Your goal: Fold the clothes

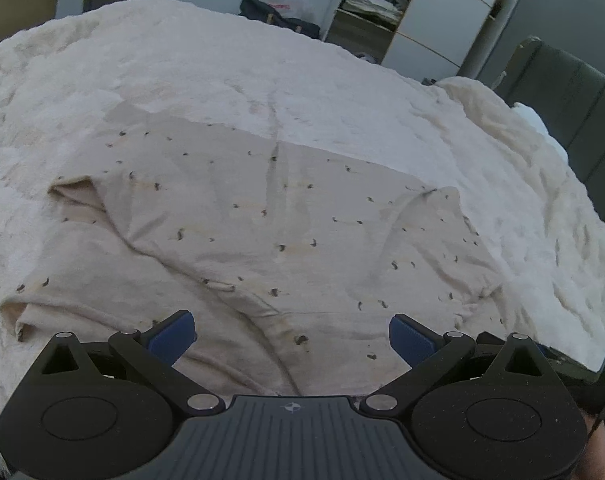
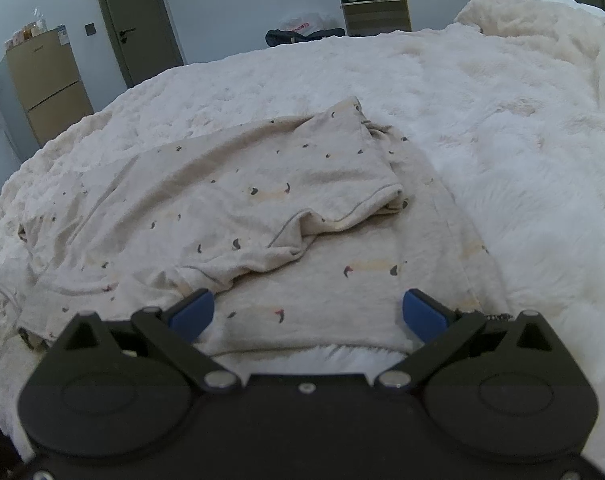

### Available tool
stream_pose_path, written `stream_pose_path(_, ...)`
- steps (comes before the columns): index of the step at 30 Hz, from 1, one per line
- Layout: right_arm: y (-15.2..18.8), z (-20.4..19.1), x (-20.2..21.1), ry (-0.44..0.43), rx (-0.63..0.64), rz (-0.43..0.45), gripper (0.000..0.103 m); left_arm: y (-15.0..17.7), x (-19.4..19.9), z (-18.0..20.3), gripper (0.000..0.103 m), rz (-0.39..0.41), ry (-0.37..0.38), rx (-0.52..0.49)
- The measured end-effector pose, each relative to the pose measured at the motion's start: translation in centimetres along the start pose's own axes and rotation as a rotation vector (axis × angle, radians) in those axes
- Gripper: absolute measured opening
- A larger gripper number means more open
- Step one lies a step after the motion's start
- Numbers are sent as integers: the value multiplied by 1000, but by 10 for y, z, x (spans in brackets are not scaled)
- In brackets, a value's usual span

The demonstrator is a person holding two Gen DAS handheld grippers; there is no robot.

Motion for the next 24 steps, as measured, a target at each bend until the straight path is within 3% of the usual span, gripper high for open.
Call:
stream_pose_path(14,4,-1,-4,10,17,-5,102,-2,3,-8,103,18,10,31)
stream_pose_path(24,15,-5,-12,66,86,-19,102,-30,41,-61,103,133,-32,61)
Point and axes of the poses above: each gripper's, at about its wrist camera, not at the fingertips, and x roughly against the way its jaws point, z to its right, y to its underside, the point moved 6 cm from there along -x, roughly the way its jaws point, and after that the axes turned 8 degrees about y, right-handed, at the moved point
